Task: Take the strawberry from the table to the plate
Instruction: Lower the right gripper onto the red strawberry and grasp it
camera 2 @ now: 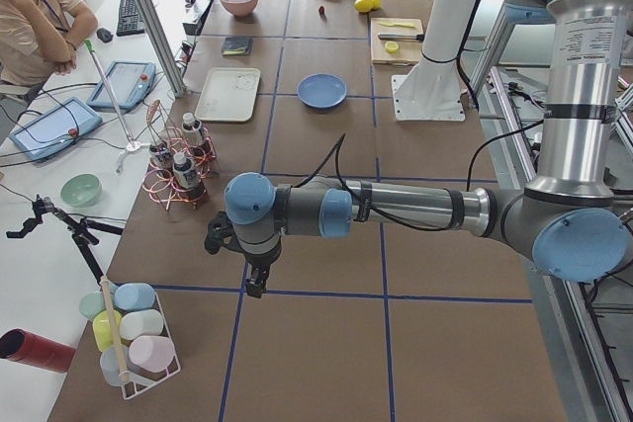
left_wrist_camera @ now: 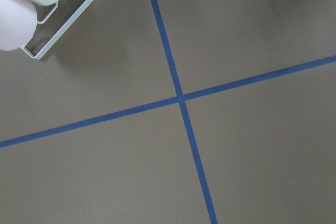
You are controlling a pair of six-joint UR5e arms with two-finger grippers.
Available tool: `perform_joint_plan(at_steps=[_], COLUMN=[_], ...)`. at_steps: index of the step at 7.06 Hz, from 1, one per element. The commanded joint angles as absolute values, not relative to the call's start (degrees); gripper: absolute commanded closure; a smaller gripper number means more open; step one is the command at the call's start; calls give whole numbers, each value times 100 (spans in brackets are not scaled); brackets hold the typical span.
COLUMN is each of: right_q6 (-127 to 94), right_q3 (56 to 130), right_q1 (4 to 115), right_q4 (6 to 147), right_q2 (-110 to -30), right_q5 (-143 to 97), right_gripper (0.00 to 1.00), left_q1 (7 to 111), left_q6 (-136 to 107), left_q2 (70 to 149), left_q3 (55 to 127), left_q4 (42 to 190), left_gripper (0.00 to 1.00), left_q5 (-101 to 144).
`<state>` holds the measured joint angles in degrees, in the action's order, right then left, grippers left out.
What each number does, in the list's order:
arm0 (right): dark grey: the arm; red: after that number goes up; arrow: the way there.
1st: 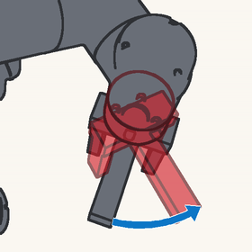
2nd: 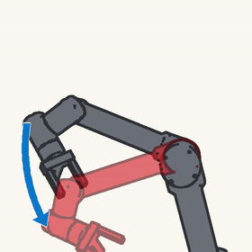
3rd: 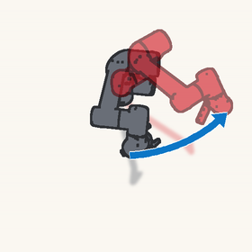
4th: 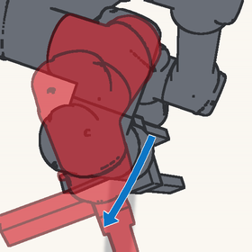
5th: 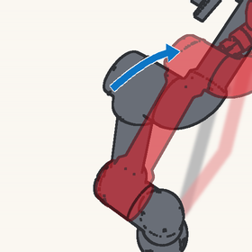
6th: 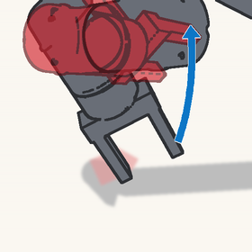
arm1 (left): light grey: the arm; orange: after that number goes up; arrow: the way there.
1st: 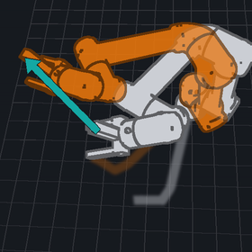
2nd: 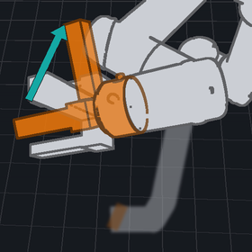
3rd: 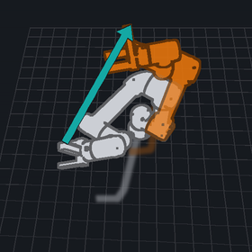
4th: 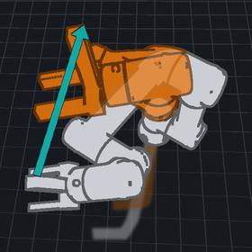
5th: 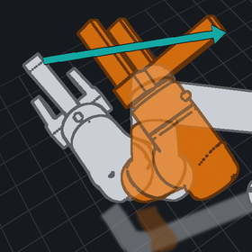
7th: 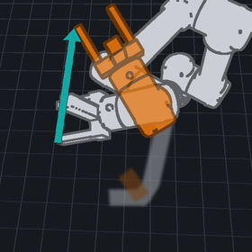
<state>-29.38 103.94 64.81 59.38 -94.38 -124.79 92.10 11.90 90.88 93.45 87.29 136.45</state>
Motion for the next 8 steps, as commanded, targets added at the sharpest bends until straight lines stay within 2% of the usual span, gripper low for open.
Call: perform_joint_plan(at_steps=[1,3,8], right_q6=[-3215,-3331,-3296], right_q3=[10293,10257,9819], right_q1=[5951,5495,5142], right_q4=[5311,5282,4986], right_q2=[-9843,-10045,-10081], right_q5=[-11971,-11690,-11276], right_gripper=[0,0,3], left_q1=[9211,9211,9211], left_q6=[1178,1187,1187], left_q2=[9132,9149,9167], left_q3=[9378,9422,9439], left_q4=[8728,8728,8745], left_gripper=[0,0,0], left_q5=[13693,13702,13702])
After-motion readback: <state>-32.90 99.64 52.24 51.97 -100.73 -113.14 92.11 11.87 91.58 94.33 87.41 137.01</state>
